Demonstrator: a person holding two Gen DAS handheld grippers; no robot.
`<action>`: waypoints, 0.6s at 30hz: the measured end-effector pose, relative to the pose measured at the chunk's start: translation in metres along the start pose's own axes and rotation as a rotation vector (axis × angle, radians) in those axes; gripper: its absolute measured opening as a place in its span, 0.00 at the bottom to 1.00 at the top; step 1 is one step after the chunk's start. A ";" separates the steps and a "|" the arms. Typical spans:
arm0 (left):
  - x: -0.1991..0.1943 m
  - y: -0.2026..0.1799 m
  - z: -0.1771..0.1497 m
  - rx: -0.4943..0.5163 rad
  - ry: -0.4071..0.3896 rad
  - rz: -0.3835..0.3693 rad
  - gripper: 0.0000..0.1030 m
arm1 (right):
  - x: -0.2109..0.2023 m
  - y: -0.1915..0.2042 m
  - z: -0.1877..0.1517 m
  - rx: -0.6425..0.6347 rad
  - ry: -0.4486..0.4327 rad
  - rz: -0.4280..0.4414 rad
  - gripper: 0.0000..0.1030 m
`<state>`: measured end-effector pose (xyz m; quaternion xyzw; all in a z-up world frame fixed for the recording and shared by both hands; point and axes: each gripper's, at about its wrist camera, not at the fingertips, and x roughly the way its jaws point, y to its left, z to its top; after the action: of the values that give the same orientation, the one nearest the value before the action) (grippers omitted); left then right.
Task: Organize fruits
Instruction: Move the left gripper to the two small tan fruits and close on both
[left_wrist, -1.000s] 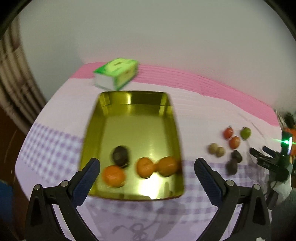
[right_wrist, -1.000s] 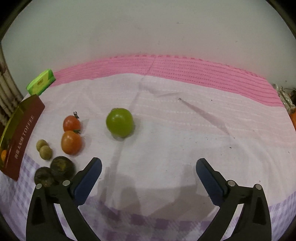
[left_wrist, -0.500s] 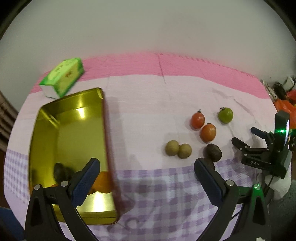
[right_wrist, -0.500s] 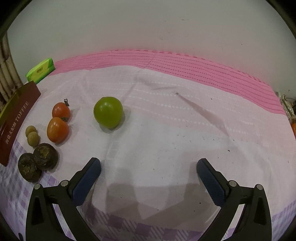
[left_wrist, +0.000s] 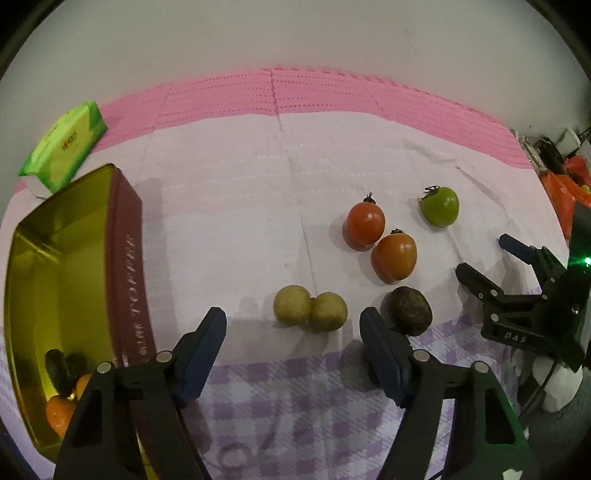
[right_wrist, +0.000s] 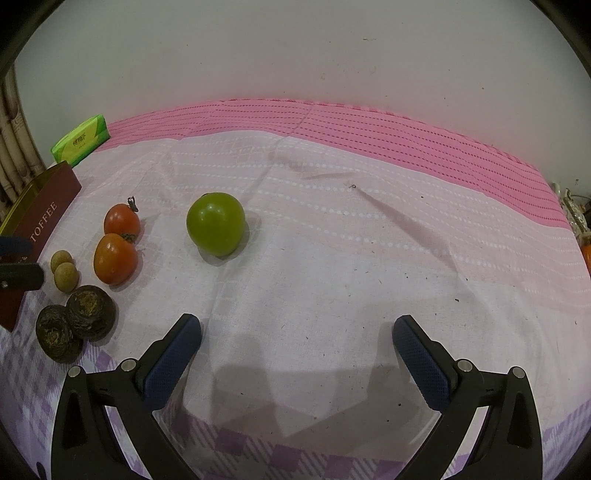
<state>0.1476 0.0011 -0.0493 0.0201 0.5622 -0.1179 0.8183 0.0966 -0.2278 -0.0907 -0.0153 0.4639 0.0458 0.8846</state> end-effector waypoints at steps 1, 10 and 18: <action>0.002 0.000 0.001 -0.005 0.006 -0.001 0.68 | 0.000 0.000 0.000 0.000 0.000 0.000 1.00; 0.018 -0.004 0.004 -0.009 0.046 -0.006 0.57 | -0.001 0.000 0.000 0.000 0.000 0.000 1.00; 0.021 -0.002 0.003 -0.013 0.048 -0.010 0.48 | -0.001 0.000 0.000 0.000 0.001 -0.001 1.00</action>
<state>0.1569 -0.0053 -0.0675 0.0149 0.5826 -0.1178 0.8040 0.0967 -0.2281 -0.0900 -0.0157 0.4641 0.0455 0.8845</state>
